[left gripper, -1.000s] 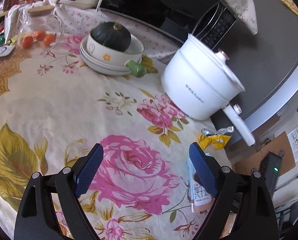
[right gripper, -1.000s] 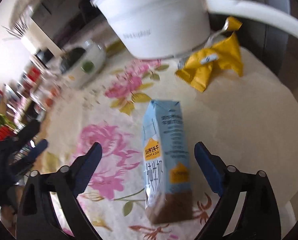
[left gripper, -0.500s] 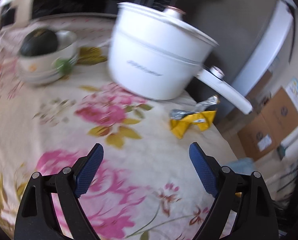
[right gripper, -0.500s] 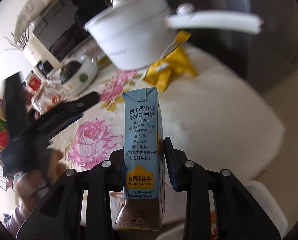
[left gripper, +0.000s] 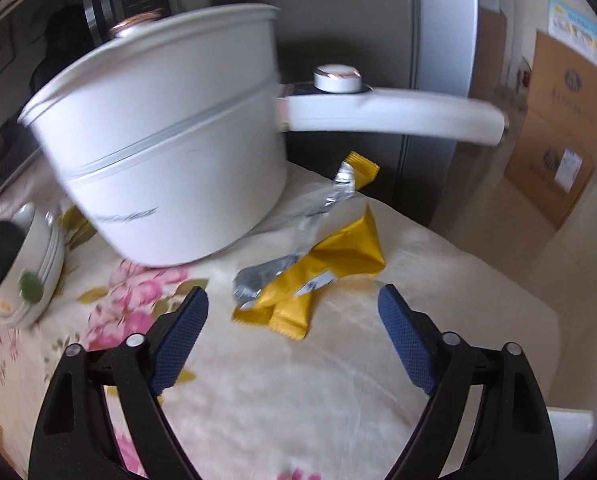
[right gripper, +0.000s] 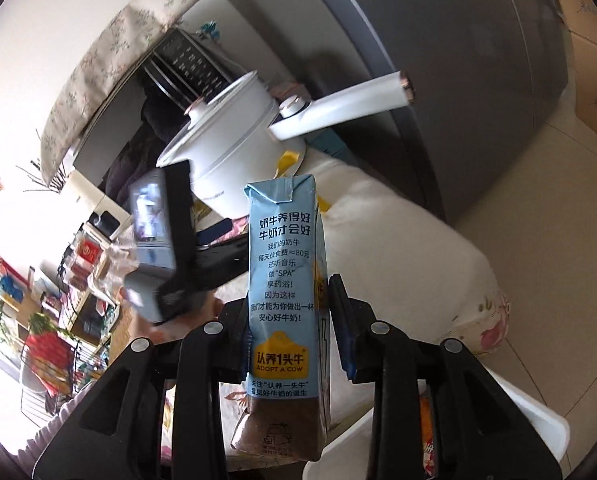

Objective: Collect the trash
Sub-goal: 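Lift the milk carton with the right tool while the left grasps the yellow snack wrapper, then carry the carton and wrapper over the bin and open both tools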

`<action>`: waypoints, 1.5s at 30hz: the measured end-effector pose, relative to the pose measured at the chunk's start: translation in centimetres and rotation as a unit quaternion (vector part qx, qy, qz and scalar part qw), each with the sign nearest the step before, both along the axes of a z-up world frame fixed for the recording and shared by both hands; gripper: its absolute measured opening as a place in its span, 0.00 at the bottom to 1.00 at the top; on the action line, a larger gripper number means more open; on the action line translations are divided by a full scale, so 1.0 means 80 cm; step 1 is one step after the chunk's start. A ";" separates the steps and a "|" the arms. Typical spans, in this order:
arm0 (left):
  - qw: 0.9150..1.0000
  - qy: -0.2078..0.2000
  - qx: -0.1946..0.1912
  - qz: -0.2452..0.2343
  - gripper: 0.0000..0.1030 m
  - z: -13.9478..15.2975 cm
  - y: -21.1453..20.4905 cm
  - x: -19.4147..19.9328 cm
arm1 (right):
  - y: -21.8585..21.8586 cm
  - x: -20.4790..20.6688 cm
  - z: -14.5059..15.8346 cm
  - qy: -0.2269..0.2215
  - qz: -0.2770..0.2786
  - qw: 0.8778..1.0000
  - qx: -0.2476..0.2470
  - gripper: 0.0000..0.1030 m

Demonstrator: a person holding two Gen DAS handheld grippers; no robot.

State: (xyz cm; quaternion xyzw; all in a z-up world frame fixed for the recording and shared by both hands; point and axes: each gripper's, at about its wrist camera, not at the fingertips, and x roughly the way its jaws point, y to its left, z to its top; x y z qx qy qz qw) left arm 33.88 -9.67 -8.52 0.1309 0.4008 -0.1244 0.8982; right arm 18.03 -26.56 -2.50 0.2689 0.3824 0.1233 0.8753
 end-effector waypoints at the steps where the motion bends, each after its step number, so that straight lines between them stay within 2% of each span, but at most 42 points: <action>1: 1.000 0.000 0.010 0.000 0.65 -0.004 -0.003 0.004 | -0.006 -0.002 0.001 -0.001 -0.004 1.000 0.001 0.30; 2: 1.000 0.007 0.018 0.002 0.58 -0.011 -0.007 0.011 | -0.013 -0.003 0.002 -0.002 -0.009 1.000 0.002 0.30; 3: 1.000 0.016 0.013 0.004 0.33 -0.016 -0.006 0.015 | -0.018 -0.005 0.002 -0.003 -0.014 1.000 0.003 0.30; 4: 1.000 0.029 0.002 0.005 0.15 -0.020 -0.004 0.019 | -0.021 -0.006 0.001 -0.003 -0.018 1.000 0.003 0.30; 7: 0.999 0.027 -0.043 0.006 0.07 -0.016 0.009 0.008 | -0.026 -0.007 -0.002 -0.003 -0.026 1.000 -0.005 0.30; 14: 0.991 0.025 -0.126 0.036 0.05 0.006 0.070 -0.055 | -0.005 -0.013 0.006 -0.019 -0.010 1.000 -0.019 0.30; 22: 0.982 0.007 -0.172 0.078 0.05 0.041 0.139 -0.141 | 0.035 -0.038 0.018 -0.044 0.009 0.998 -0.049 0.30; 30: 0.969 0.002 -0.227 0.101 0.05 0.050 0.178 -0.211 | 0.058 -0.083 0.037 -0.086 0.000 0.991 -0.103 0.30; 32: 0.965 0.005 -0.246 0.096 0.05 0.051 0.177 -0.226 | 0.061 -0.101 0.044 -0.103 -0.007 0.987 -0.125 0.30; 37: 0.966 -0.019 -0.253 0.055 0.05 0.073 0.158 -0.259 | 0.060 -0.138 0.045 -0.115 -0.022 0.983 -0.142 0.30; 40: 0.962 -0.028 -0.269 0.029 0.05 0.085 0.146 -0.273 | 0.057 -0.157 0.044 -0.116 -0.030 0.981 -0.154 0.30; 45: 0.959 -0.015 -0.284 -0.003 0.05 0.085 0.123 -0.281 | 0.041 -0.181 0.039 -0.108 -0.055 0.977 -0.173 0.30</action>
